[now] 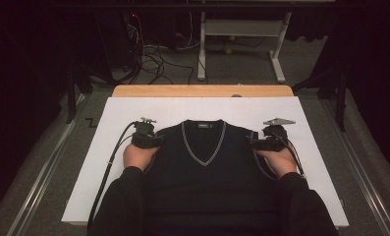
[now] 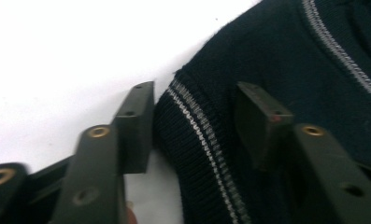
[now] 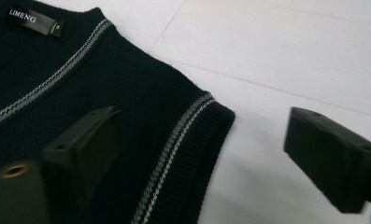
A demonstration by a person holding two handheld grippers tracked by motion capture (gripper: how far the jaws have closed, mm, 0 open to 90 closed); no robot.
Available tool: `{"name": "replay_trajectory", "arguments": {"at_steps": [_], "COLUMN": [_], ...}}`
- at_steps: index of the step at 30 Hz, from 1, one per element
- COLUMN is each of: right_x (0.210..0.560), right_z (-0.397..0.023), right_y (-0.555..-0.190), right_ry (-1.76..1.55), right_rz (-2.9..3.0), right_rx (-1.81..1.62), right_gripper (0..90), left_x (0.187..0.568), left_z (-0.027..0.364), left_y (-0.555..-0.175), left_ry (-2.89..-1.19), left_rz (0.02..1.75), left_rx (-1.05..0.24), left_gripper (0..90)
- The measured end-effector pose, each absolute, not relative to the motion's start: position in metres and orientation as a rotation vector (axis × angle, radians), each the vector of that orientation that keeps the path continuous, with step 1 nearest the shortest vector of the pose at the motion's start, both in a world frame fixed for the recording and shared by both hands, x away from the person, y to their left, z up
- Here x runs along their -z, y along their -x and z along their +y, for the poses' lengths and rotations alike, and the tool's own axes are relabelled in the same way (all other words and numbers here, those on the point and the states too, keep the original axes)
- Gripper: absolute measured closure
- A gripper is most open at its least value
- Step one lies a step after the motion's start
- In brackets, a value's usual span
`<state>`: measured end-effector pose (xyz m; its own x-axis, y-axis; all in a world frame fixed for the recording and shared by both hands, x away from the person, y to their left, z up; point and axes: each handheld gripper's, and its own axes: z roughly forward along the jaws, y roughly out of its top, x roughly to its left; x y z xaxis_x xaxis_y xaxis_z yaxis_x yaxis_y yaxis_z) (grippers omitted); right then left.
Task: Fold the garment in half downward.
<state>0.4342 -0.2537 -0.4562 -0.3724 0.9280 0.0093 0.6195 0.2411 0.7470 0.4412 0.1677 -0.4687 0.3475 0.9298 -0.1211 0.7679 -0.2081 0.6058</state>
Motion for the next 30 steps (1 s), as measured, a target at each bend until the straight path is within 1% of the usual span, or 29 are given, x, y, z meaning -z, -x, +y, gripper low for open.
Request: {"name": "replay_trajectory", "arguments": {"at_steps": [1, 2, 3, 4, 7, 10, 15, 16, 17, 22, 23, 27, 30], "right_x": [0.457, 0.458, 0.458, 0.460, 0.464, 0.467, 0.466, 0.467, 0.467, 0.466, 0.466, 0.466, 0.463], "right_z": [-0.254, -0.253, -0.252, -0.252, -0.251, -0.250, -0.241, -0.240, -0.239, -0.238, -0.237, -0.236, -0.237], "right_y": [-0.435, -0.436, -0.437, -0.438, -0.441, -0.446, -0.450, -0.449, -0.449, -0.448, -0.447, -0.446, -0.445], "right_ry": [-1.421, -1.434, -1.442, -1.467, -1.510, -1.532, -1.489, -1.477, -1.475, -1.474, -1.459, -1.416, -1.407], "right_rz": [2.084, 2.090, 2.100, 2.105, 2.077, 2.087, 2.109, 2.108, 2.107, 2.114, 2.129, 2.148, 2.140], "right_rx": [-0.951, -0.949, -0.944, -0.927, -0.928, -0.888, -0.831, -0.835, -0.844, -0.863, -0.871, -0.865, -0.861], "right_gripper": [17.1, 20.3, 25.8, 28.4, 31.0, 31.0, 38.3, 43.5, 46.2, 66.8, 74.7, 77.5, 77.9], "left_x": [0.469, 0.469, 0.469, 0.468, 0.468, 0.467, 0.467, 0.467, 0.467, 0.465, 0.466, 0.465, 0.461], "left_z": [0.167, 0.167, 0.167, 0.167, 0.167, 0.168, 0.168, 0.168, 0.168, 0.169, 0.171, 0.175, 0.178], "left_y": [-0.441, -0.441, -0.441, -0.441, -0.440, -0.439, -0.438, -0.438, -0.437, -0.436, -0.436, -0.435, -0.434], "left_ry": [-2.032, -2.030, -2.028, -2.026, -2.024, -2.026, -2.026, -2.025, -2.025, -2.010, -1.992, -1.965, -1.945], "left_rz": [1.473, 1.473, 1.472, 1.471, 1.454, 1.451, 1.431, 1.429, 1.424, 1.415, 1.416, 1.424, 1.425], "left_rx": [-0.357, -0.354, -0.348, -0.343, -0.309, -0.292, -0.310, -0.311, -0.316, -0.326, -0.327, -0.314, -0.323], "left_gripper": [52.0, 53.2, 54.8, 56.4, 62.8, 64.9, 67.2, 67.5, 67.7, 68.2, 68.8, 68.9, 69.5]}}
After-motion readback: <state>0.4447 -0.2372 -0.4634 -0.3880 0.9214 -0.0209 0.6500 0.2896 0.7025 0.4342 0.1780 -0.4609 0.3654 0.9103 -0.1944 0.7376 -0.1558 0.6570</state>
